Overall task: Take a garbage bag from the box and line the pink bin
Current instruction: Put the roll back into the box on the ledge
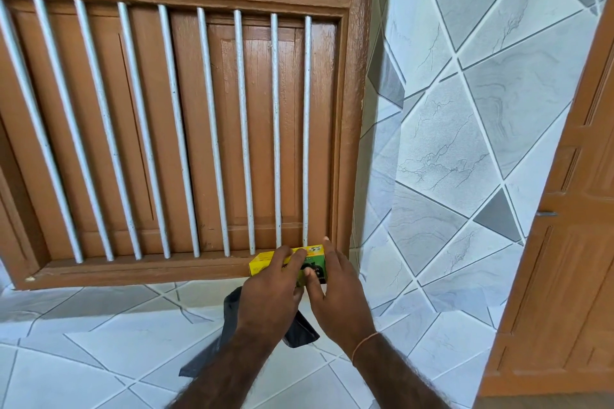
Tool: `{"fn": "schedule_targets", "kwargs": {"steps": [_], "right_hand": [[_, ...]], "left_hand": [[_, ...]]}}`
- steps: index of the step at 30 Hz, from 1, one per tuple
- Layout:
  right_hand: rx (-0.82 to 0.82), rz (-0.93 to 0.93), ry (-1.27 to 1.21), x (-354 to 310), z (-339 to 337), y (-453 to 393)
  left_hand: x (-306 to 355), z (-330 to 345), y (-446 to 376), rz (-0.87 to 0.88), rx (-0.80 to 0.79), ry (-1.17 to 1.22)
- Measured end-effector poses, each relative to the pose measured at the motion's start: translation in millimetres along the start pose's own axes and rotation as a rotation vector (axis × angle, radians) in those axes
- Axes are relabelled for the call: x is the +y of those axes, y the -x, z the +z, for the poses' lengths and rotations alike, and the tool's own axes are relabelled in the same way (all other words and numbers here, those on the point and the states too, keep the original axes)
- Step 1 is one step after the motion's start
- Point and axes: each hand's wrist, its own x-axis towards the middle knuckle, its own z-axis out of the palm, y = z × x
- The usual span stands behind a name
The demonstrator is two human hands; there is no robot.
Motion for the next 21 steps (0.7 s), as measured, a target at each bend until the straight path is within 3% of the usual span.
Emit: {"fn": "schedule_targets", "kwargs": {"steps": [3, 8, 12, 14, 17, 21], "right_hand": [[-0.047, 0.018, 0.009, 0, 1, -1], [-0.057, 0.053, -0.231, 7, 6, -8], [0.117, 0.375, -0.380, 42, 26, -17], [0.097, 0.500, -0.300, 60, 33, -19], [0.073, 0.563, -0.224, 63, 37, -22], [0.112, 0.667, -0.354, 54, 52, -39]], "left_hand": [[-2, 1, -1, 0.003, -0.018, 0.007], [-10, 2, -5, 0.039, -0.011, 0.025], [-23, -7, -7, -0.028, 0.023, 0.050], [-37, -14, -5, -0.113, 0.042, 0.084], [-56, -21, 3, -0.199, 0.092, 0.111], [-69, -26, 9, -0.320, 0.140, 0.157]]}}
